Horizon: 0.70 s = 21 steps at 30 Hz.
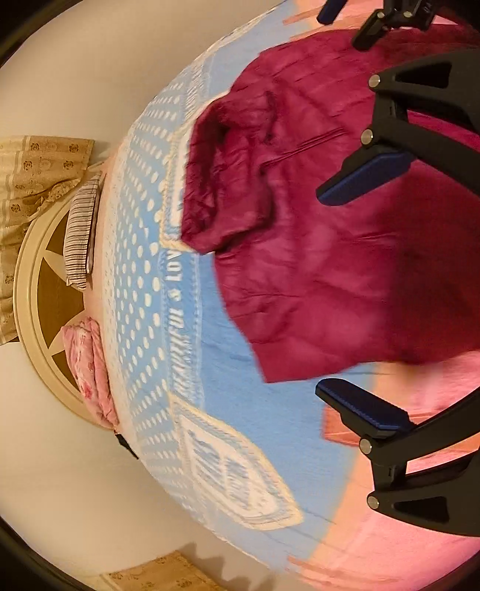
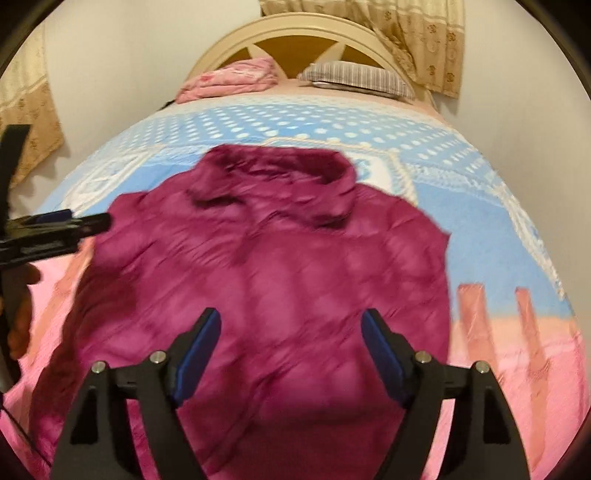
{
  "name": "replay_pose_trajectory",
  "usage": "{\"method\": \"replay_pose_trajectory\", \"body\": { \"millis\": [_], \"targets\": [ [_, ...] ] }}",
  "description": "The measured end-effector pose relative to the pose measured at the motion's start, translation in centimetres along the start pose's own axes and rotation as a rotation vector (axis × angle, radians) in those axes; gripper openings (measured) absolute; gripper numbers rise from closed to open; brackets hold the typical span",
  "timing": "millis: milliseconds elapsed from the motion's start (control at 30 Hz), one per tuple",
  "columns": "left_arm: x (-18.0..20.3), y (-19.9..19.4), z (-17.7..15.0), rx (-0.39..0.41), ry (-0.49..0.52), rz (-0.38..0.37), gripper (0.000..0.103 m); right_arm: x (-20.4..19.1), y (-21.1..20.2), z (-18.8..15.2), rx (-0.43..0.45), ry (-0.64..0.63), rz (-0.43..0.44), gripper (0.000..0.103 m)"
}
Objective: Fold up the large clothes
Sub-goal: 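Lift the hem with both grippers and fold it toward the collar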
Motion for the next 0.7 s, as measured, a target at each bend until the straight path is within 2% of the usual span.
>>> {"method": "replay_pose_trajectory", "body": {
  "millis": [167,367,600,633,667,700],
  "targets": [
    [0.3,4.2,4.4,-0.026,0.027,0.013,0.095,1.5,3.6,4.7,-0.006,-0.014,-0.045,0.081],
    [1.5,9.8,9.0,-0.05,0.055,0.012,0.095,2.3,8.1,10.0,-0.009,-0.028,-0.056,0.081],
    [3.4,14.1,11.3,-0.041,0.111,0.006,0.094,2.5,13.2,14.7,-0.022,-0.034,-0.049,0.08],
    [3.5,14.2,11.4,-0.032,0.118,0.011,0.088,2.5,14.0,15.0,-0.034,-0.044,-0.045,0.08],
    [3.7,14.3,11.5,-0.02,0.129,0.004,0.069,2.3,14.5,15.1,-0.045,-0.057,-0.041,0.074],
    [3.9,14.4,11.5,-0.021,0.14,-0.024,0.056,2.2,14.8,15.2,-0.05,-0.068,-0.038,0.068]
  ]
}}
Point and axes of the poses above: each gripper's, at about its wrist camera, not at the fingertips, and y roughly the way its jaws point, x to its right, z to its top, the point moved 1 cm from there along y, roughly the way its jaws point, and after that the axes turned 15 degrees about y, right-handed, at the moved point
